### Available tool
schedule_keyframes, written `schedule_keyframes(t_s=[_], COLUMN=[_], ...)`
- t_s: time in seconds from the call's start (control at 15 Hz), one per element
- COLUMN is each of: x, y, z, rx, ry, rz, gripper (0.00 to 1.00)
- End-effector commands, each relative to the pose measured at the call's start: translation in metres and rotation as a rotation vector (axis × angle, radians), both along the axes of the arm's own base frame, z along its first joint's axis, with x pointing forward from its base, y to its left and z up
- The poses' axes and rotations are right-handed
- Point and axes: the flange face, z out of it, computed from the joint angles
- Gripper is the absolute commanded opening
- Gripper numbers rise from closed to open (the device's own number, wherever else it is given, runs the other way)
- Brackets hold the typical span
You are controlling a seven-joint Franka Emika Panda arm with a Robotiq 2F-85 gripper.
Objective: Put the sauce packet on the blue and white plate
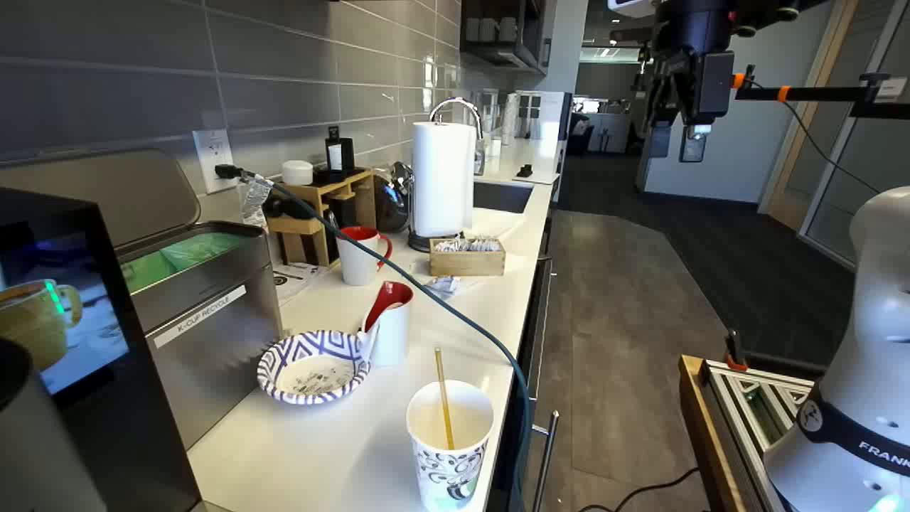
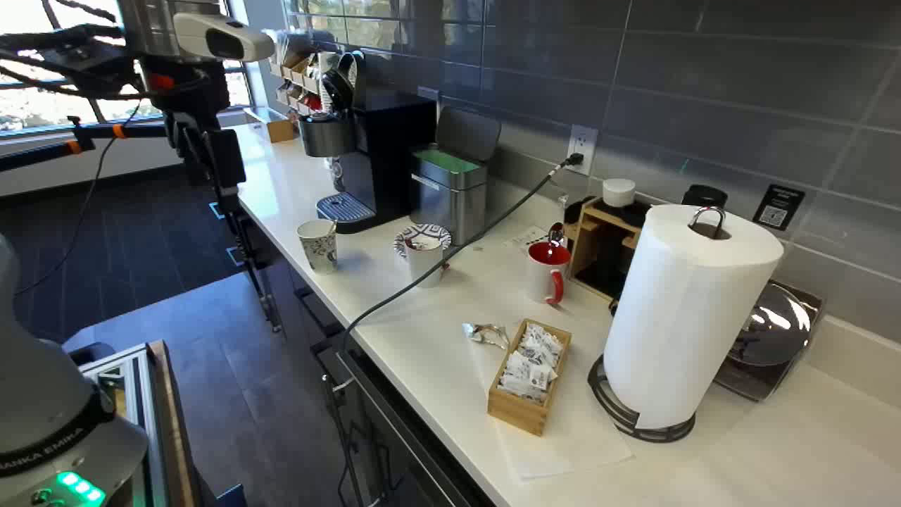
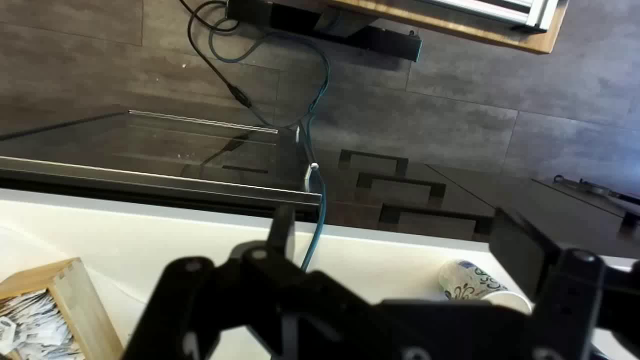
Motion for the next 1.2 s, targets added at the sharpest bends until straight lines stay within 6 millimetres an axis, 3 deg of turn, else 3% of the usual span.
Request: schedule_keyframes(t_s=[0.0,1.0,1.13], x=[0.000,0.000,0.013], y=[0.000,0.000,0.000], z=[0.001,0.001,0.000], rx=[0.000,0.000,0.010], ry=[0.001,0.001,-0.010], rz=[0.000,0.000,-0.013], gripper=[1.00,1.00,1.00])
